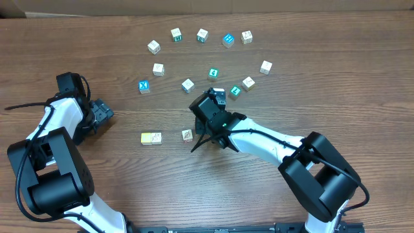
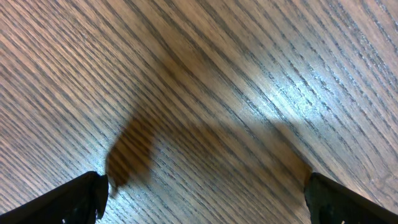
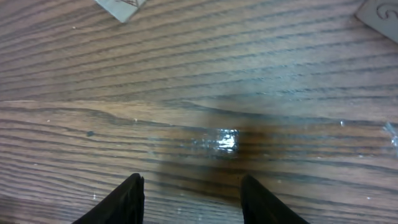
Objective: Form a horizontal line
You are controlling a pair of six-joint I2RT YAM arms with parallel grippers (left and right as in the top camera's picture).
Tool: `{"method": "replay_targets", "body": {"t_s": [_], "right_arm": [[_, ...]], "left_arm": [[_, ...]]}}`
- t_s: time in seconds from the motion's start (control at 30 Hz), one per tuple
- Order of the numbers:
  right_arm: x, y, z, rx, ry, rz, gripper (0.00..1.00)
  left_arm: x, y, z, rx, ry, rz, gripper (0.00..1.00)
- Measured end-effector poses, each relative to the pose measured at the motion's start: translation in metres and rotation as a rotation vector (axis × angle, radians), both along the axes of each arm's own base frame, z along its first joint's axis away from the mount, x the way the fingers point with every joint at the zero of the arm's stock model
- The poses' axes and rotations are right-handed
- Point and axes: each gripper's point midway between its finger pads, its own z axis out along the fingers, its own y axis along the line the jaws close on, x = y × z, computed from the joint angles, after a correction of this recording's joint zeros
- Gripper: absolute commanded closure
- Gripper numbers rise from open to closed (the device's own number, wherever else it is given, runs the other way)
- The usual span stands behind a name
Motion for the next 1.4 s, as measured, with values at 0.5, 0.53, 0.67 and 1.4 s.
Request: {"method": "replay_targets", "body": {"t_s": [0.5, 0.53, 0.67, 1.4], "right_arm": [[-0.002, 0.0, -0.003, 0.056, 0.062, 0.015, 0.13], [-0.002, 0.0, -0.003, 0.054, 0.062, 0.02, 0.26], [-0.002, 0.001, -0.003, 0.058, 0.064, 0.016, 0.79], [0.001, -0.014, 0.169, 0.057, 0.099, -0.05, 0.96]], "left_arm": [[0.0, 0.0, 0.0, 0.0, 0.0, 0.0, 0.0], [0.0, 0.0, 0.0, 0.0, 0.0, 0.0, 0.0], [0.0, 0.0, 0.0, 0.0, 0.0, 0.0, 0.0], [0.0, 0.0, 0.0, 0.0, 0.0, 0.0, 0.0]]}}
